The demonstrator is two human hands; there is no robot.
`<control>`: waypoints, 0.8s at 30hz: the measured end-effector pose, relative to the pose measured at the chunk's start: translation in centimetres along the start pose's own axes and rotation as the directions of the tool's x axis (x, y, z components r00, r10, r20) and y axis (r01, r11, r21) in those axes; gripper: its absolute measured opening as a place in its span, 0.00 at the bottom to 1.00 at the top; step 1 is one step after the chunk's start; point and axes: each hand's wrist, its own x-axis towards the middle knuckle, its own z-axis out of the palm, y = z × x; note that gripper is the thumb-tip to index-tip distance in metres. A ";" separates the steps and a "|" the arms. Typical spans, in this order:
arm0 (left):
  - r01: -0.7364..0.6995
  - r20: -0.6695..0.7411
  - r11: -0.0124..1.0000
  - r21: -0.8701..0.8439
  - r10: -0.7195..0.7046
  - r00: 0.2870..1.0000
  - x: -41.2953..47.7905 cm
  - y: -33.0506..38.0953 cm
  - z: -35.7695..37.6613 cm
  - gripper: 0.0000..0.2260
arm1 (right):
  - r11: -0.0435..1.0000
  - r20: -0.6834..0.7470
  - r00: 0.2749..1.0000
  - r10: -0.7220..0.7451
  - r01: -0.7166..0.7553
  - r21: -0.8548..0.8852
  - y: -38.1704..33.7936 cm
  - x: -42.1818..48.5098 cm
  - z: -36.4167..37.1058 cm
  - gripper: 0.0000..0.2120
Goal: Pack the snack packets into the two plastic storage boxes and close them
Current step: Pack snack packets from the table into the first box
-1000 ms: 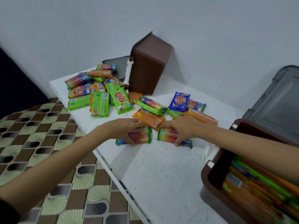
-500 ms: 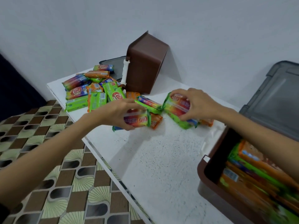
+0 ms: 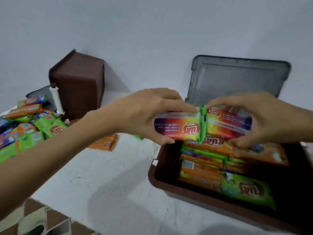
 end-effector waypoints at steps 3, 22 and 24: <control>-0.095 0.089 0.994 -0.055 0.100 0.991 3.0 1.9 2.3 0.31 | 0.997 0.017 0.996 0.083 -0.083 0.005 2.2 -3.3 1.5 0.35; -0.279 0.534 0.941 0.194 0.137 0.834 6.8 6.6 13.8 0.27 | 0.922 0.211 0.946 0.245 -0.160 -0.352 4.0 -7.0 10.9 0.26; -0.273 0.529 0.942 0.195 0.133 0.838 6.8 6.7 14.0 0.27 | 0.922 0.200 0.951 0.234 -0.152 -0.355 4.1 -7.0 11.2 0.23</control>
